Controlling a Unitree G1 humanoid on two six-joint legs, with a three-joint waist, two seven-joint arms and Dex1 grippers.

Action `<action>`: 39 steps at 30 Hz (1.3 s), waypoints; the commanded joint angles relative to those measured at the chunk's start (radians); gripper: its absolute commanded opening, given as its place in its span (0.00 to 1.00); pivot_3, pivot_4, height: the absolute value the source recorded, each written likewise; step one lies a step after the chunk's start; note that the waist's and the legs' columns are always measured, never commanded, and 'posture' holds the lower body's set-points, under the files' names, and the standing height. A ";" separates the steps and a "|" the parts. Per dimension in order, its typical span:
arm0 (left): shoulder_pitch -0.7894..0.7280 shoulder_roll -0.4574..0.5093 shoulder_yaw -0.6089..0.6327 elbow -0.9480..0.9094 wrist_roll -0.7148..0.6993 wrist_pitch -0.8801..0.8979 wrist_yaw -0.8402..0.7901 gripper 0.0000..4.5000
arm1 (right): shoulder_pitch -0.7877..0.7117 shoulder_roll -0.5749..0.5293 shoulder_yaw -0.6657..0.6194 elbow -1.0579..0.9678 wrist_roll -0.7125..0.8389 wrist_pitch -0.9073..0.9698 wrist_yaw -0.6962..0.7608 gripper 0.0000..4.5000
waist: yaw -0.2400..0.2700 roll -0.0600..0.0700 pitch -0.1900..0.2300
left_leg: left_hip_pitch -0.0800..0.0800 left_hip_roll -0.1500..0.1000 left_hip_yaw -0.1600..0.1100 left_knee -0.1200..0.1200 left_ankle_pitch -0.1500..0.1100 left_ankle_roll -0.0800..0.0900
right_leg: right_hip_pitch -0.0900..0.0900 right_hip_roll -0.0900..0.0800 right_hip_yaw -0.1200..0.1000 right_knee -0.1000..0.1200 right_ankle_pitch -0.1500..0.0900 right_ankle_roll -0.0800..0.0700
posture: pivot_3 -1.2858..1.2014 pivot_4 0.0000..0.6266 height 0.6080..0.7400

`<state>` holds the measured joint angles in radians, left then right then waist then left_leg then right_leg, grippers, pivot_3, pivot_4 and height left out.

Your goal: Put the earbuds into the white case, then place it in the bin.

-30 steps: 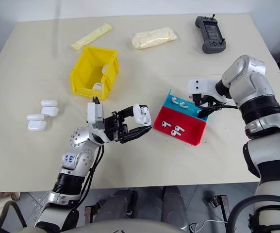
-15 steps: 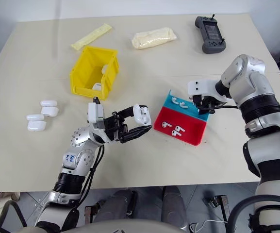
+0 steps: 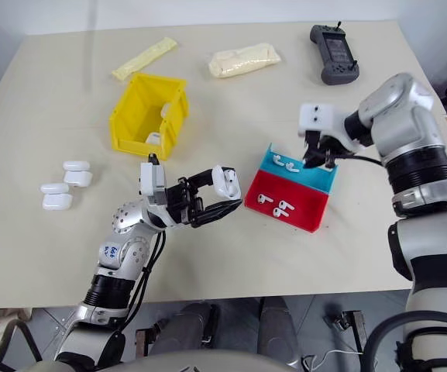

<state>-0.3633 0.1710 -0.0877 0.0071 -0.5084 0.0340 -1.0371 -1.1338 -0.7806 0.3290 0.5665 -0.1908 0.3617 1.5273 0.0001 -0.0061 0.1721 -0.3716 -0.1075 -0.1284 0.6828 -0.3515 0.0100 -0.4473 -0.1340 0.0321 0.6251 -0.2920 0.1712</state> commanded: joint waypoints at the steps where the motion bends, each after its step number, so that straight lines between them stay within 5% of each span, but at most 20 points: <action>1: -0.026 0.013 0.004 -0.031 -0.018 0.008 -0.013 0.62 | 0.129 -0.072 -0.183 -0.263 0.218 0.166 0.077 0.11 | 0.011 0.000 0.000 | 0.000 0.000 -0.001 0.000 0.000 0.000 | 0.001 0.000 -0.001 0.000 0.000 0.000 | 0.52 0.24 1.00; 6: -0.035 0.031 0.012 -0.023 -0.025 0.018 -0.029 0.62 | 0.331 -0.019 -0.405 -0.535 0.464 0.352 -0.074 0.11 | 0.021 0.000 0.000 | 0.000 0.000 0.000 0.001 -0.001 0.001 | 0.001 0.000 -0.001 -0.001 0.000 0.000 | 0.52 0.24 1.00; 9: -0.047 0.035 0.008 -0.014 -0.021 0.026 -0.038 0.62 | 0.475 0.125 -0.616 -0.746 0.701 0.544 -0.231 0.11 | 0.022 0.000 0.000 | 0.001 0.001 0.000 0.001 -0.001 0.000 | 0.001 0.001 -0.001 0.000 0.000 0.000 | 0.52 0.24 1.00; 15: -0.065 0.041 0.008 -0.006 -0.023 0.045 -0.053 0.62 | 0.562 0.317 -0.773 -0.936 1.077 0.881 -0.495 0.11 | 0.023 0.000 0.000 | 0.001 0.000 0.000 0.002 -0.001 0.000 | 0.001 0.000 0.000 0.002 0.001 -0.001 | 0.52 0.24 1.00; 24: -0.075 0.046 0.012 -0.011 -0.023 0.061 -0.063 0.62 | 0.648 0.476 -0.760 -1.002 1.326 0.915 -0.785 0.11 | 0.020 0.000 0.000 | 0.001 0.000 0.000 0.001 -0.001 0.000 | 0.001 0.001 0.000 0.002 0.001 -0.001 | 0.52 0.24 1.00; 39: -0.072 0.041 0.012 -0.026 -0.018 0.068 -0.051 0.62 | 0.778 0.427 -0.605 -0.990 1.373 0.777 -0.826 0.11 | 0.017 0.000 -0.001 | 0.002 0.000 0.000 0.001 -0.001 0.000 | 0.001 0.001 0.000 0.002 0.001 -0.001 | 0.52 0.24 1.00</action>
<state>-0.4279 0.2149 -0.0807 0.0139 -0.5111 0.1096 -1.0943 -0.3640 -0.3456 -0.2907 -0.3975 1.1610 1.1573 0.6980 0.0169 -0.0061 0.1716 -0.3699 -0.1071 -0.1287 0.6837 -0.3522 0.0104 -0.4460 -0.1331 0.0322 0.6269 -0.2913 0.1702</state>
